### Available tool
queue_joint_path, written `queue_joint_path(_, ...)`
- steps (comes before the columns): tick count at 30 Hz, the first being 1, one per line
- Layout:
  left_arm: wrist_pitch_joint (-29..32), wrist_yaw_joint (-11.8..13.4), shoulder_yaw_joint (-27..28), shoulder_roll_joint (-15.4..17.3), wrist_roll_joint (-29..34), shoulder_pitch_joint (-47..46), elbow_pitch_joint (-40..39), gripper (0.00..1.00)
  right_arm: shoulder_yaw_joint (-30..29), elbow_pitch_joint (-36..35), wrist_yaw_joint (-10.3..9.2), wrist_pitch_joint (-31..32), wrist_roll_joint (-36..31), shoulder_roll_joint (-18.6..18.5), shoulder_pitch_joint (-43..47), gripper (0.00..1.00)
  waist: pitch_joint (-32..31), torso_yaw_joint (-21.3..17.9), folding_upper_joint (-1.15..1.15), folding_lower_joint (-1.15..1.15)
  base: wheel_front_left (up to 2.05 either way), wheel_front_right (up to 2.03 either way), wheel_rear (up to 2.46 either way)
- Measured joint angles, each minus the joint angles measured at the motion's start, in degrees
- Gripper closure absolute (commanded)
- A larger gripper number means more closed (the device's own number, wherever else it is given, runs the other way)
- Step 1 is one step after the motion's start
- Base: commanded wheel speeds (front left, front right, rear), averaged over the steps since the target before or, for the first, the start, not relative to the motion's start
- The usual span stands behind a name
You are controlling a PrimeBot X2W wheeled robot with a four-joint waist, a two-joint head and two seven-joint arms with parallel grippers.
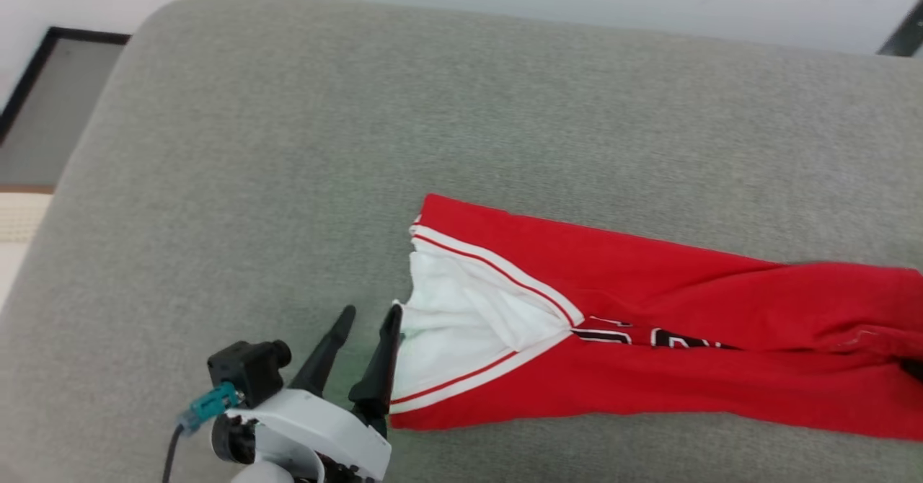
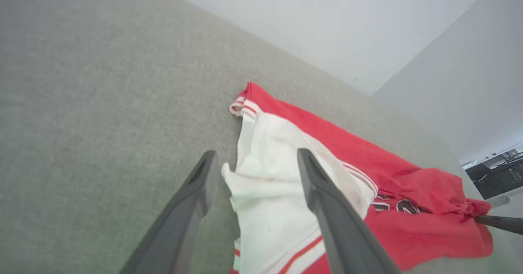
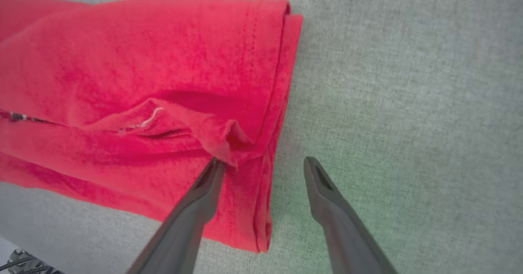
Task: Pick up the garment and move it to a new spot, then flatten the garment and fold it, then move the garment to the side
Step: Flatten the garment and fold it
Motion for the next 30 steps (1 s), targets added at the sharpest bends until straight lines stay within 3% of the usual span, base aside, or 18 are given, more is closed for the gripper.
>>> queue_joint_path(12,-0.1,-1.0,9.1,-6.0,26.2,3.6,1.3,0.00,-3.6,5.4,-0.01,7.3,-5.5,3.5,-0.8,0.00,-1.0,4.8,0.00,0.00,0.00,0.00,0.00)
queue_joint_path(19,-0.1,-2.6,12.1,-10.2,35.9,5.8,3.1,0.00,-4.4,7.5,-0.08,10.6,-7.9,5.0,-1.8,0.02,-1.0,6.2,0.00,0.00,0.00,0.00,0.00)
queue_joint_path(20,-0.1,-2.9,12.5,-10.9,37.0,6.1,3.5,0.00,-4.4,7.6,-0.08,10.9,-8.1,5.1,-1.9,0.51,-0.9,6.3,0.00,0.00,0.00,0.00,0.00)
queue_joint_path(21,-0.1,-3.6,13.0,-11.3,38.0,6.3,3.9,0.00,-4.4,7.6,-0.09,11.2,-8.4,5.1,-2.0,0.72,-0.9,6.5,0.00,0.00,0.00,0.00,0.00)
queue_joint_path(22,-0.1,-4.1,13.9,-12.0,38.3,6.5,4.2,0.00,-4.2,7.5,-0.16,11.3,-8.7,5.1,-2.0,1.00,-0.9,6.6,0.00,0.00,0.00,0.00,0.00)
queue_joint_path(30,-0.1,-7.4,18.9,-15.5,43.2,7.5,5.1,0.00,-4.5,7.3,-0.14,9.7,-9.5,6.8,-2.3,1.00,-0.9,6.7,0.00,0.00,0.00,0.00,0.00)
